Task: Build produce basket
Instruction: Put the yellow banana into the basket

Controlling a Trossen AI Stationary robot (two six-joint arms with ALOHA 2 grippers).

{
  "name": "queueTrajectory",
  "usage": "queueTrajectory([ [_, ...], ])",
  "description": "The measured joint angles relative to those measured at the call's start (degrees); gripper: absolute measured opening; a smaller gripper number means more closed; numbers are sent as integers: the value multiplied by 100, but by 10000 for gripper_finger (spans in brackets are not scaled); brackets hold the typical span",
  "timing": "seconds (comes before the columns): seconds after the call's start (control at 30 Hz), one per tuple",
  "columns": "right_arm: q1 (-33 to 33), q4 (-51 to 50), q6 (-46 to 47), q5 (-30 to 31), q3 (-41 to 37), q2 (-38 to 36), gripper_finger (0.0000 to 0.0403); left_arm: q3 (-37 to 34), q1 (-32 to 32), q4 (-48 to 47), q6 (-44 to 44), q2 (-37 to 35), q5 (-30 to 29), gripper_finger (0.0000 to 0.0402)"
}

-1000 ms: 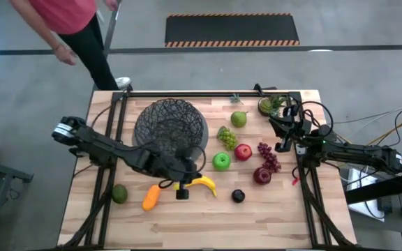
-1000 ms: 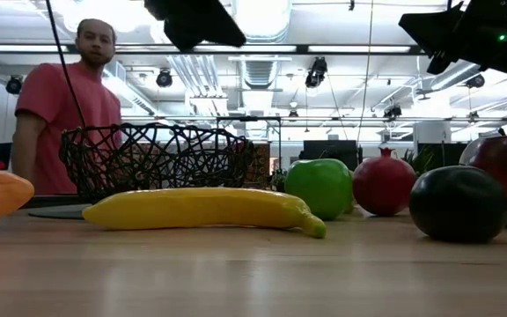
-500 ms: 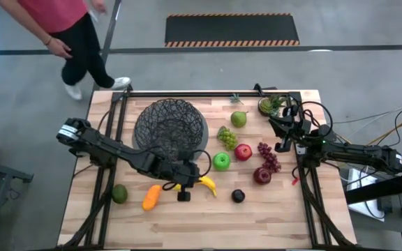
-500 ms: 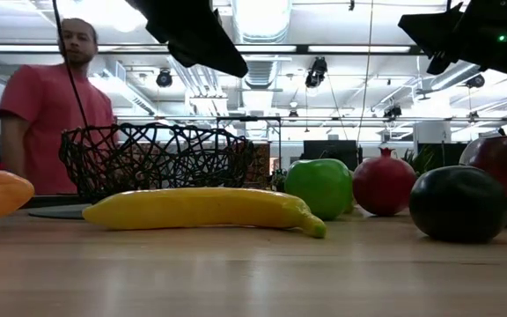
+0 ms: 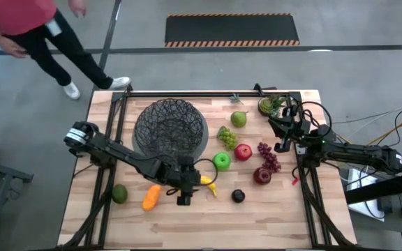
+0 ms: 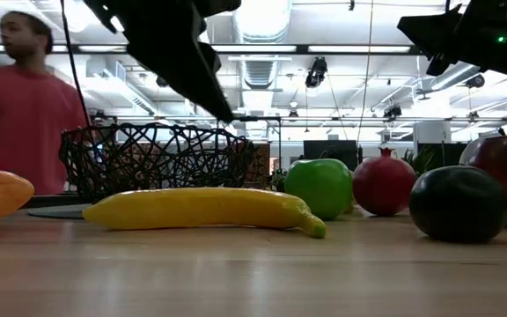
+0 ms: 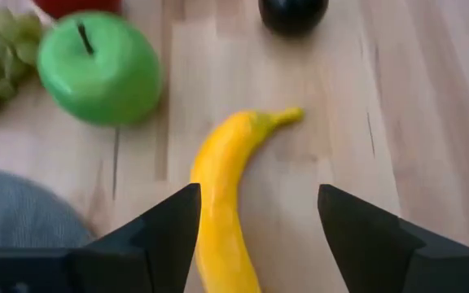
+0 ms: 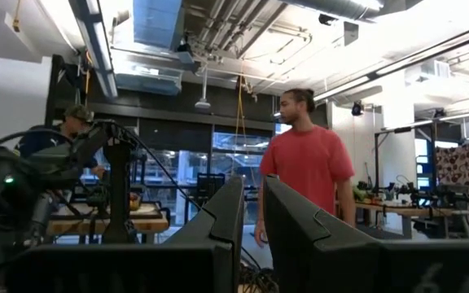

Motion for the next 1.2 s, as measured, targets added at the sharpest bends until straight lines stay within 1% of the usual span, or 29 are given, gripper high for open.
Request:
queueTrajectory([
  [0.2, -2, -9, -44, 0, 0, 0, 38, 1176, -41, -1430, -4, 636, -111, 233],
  [0.33, -1, -21, -42, 0, 0, 0, 38, 1607, -26, -1964, 6, 930, -112, 233],
  [0.5, -1, -70, -48, 0, 0, 0, 38, 1684, 19, -1960, 11, 1062, -111, 233],
  [0.77, -1, -120, -192, 11, 0, 0, 38, 1562, 46, -1891, -298, 1120, -152, 233],
  [1.03, -2, -136, -283, 13, 0, 0, 38, 1555, 110, -1728, -314, 1288, -183, 233],
  [1.2, 0, -137, -346, 134, 0, 0, 38, 1458, 176, -1713, -328, 1283, -271, 233],
])
